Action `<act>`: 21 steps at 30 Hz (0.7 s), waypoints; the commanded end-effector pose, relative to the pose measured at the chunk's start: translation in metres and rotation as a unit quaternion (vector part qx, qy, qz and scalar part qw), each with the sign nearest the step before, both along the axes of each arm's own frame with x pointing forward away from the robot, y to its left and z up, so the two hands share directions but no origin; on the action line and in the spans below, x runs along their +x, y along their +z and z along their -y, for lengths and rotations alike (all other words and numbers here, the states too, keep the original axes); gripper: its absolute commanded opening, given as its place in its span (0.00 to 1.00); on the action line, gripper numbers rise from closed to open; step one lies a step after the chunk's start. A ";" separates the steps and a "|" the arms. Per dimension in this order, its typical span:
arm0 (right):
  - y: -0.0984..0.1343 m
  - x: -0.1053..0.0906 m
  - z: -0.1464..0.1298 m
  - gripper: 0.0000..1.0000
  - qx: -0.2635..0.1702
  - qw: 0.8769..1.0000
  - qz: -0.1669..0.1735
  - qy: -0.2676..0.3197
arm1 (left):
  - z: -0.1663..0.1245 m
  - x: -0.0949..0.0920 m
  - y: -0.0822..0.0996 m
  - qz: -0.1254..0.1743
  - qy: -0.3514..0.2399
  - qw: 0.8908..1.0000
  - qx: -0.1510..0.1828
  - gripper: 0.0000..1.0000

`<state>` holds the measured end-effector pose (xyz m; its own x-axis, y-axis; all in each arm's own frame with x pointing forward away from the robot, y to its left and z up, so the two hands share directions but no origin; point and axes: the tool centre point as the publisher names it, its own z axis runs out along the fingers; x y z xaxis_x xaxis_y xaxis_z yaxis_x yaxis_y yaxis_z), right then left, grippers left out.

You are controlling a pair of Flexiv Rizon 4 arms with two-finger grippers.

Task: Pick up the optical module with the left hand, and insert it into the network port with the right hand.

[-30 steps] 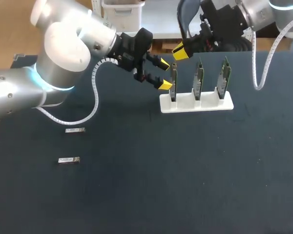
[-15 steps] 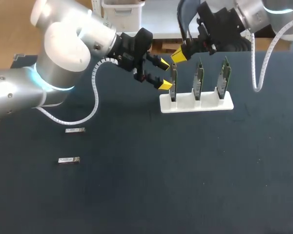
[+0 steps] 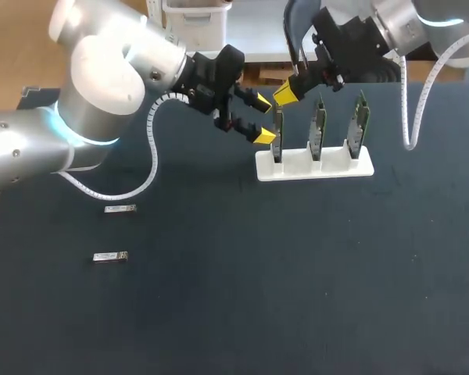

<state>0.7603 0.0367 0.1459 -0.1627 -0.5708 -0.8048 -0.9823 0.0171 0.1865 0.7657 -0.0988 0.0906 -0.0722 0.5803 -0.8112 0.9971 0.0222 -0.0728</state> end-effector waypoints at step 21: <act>-0.008 0.001 0.000 0.00 0.006 1.000 -0.014 -0.010 | 0.001 0.001 0.000 0.000 0.000 1.000 0.001 1.00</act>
<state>0.7605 0.0375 0.1430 -0.1950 -0.5660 -0.8010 -0.9765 0.0355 0.2126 0.7657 -0.0988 0.0906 -0.0722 0.5803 -0.8112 0.9971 0.0222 -0.0728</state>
